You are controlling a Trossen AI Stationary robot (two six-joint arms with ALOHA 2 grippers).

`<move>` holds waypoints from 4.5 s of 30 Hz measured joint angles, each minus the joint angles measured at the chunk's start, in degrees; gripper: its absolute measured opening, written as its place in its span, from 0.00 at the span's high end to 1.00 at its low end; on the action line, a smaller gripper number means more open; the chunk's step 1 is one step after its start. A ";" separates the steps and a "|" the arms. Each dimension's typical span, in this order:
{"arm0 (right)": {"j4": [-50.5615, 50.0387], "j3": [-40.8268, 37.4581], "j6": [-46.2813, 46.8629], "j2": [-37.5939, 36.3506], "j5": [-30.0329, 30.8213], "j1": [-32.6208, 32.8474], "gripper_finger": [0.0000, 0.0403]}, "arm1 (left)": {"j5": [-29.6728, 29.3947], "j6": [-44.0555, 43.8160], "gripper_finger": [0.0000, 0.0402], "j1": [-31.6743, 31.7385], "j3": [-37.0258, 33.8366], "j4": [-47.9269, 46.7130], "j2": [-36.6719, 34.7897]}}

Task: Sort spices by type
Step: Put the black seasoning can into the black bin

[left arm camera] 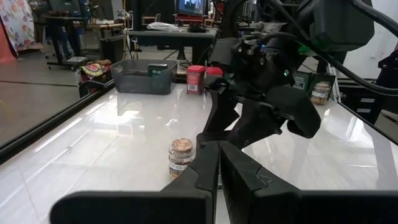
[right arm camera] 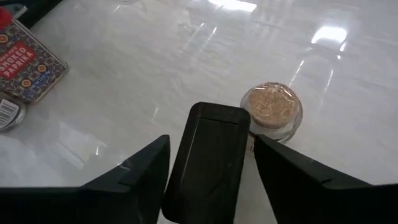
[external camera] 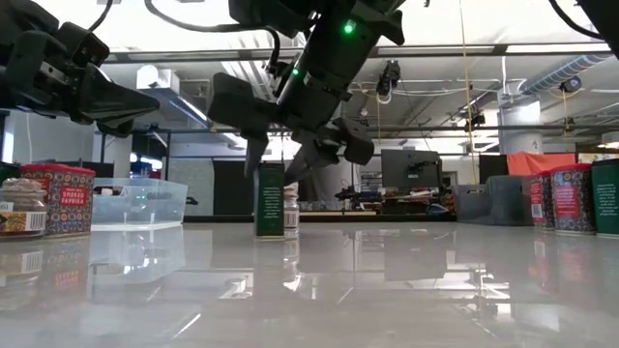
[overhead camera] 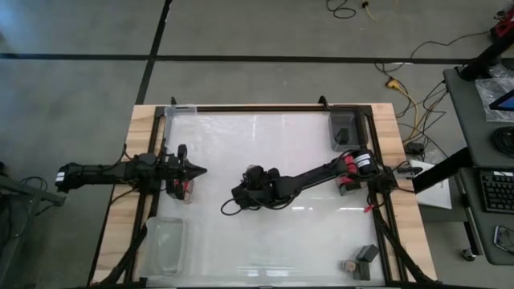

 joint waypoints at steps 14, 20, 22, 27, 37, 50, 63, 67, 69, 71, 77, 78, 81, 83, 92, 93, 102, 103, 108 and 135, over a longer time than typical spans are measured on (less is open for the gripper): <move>-1.16 0.00 -0.78 0.02 -1.11 -0.38 0.66 | 0.00 0.00 1.00 0.00 0.01 0.01 0.00; -1.65 -0.03 -1.14 -0.55 -1.46 -0.38 0.67 | 0.00 0.01 1.00 0.00 0.00 0.00 0.00; -2.23 -0.11 -2.28 -1.47 -2.80 -0.38 0.65 | 0.00 0.02 1.00 0.00 -0.01 0.02 0.00; -7.23 -0.11 -2.94 -6.08 -5.93 -0.36 0.66 | 0.00 0.00 1.00 0.01 0.01 0.02 0.00; -35.05 -2.03 8.43 -18.90 2.62 0.07 0.66 | 0.00 0.01 1.00 0.02 -0.01 0.03 0.09; -53.44 -24.37 34.80 -37.60 15.48 -2.50 0.67 | 0.00 0.00 1.00 0.00 0.01 -0.06 0.42; -51.86 -43.73 30.05 -61.91 19.81 -18.77 0.67 | 0.00 0.01 1.00 0.00 0.01 0.02 0.48; -47.71 -46.49 23.28 -65.80 19.78 -22.04 0.66 | 0.00 0.00 1.00 0.00 0.01 0.02 0.48; -47.34 -47.54 20.95 -67.16 19.76 -23.98 0.66 | 0.00 0.00 1.00 0.00 0.01 0.02 0.48; -46.83 -48.29 20.17 -68.44 19.42 -25.56 0.66 | 0.00 0.01 1.00 0.00 0.01 0.02 0.48; -38.22 -49.11 7.52 -69.79 14.85 -28.91 0.66 | 0.00 0.00 1.00 0.00 0.00 0.02 0.48; -36.30 -49.11 5.25 -69.84 14.23 -29.68 0.66 | 0.00 0.00 1.00 0.00 -0.01 0.02 0.48; -31.56 -49.11 -1.48 -69.88 11.34 -32.40 0.66 | 0.00 0.00 1.00 0.00 0.00 0.02 0.48; -29.75 -49.11 -5.00 -69.86 9.03 -34.34 0.66 | 0.00 0.02 1.00 0.00 0.01 0.02 0.48; -24.63 -49.28 -14.81 -69.96 4.04 -42.49 0.66 | 0.00 0.02 1.00 0.00 0.01 0.02 0.48; -22.96 -49.60 -15.79 -69.96 3.61 -42.86 0.66 | 0.00 0.00 1.00 0.02 0.01 0.02 0.48; -15.71 -54.85 -16.67 -70.16 3.20 -44.07 0.66 | 0.00 0.01 1.00 0.00 0.00 0.02 0.48; -15.61 -55.27 -16.66 -70.31 3.63 -44.08 0.66 | 0.00 0.00 1.00 0.01 0.00 0.02 0.48; -15.63 -56.52 -16.66 -72.02 4.34 -44.14 0.66 | 0.00 0.01 1.00 0.00 0.01 0.01 0.48; -12.00 -64.51 -10.15 -75.16 1.70 -44.14 0.66 | 0.00 0.01 1.00 0.00 0.00 0.00 0.48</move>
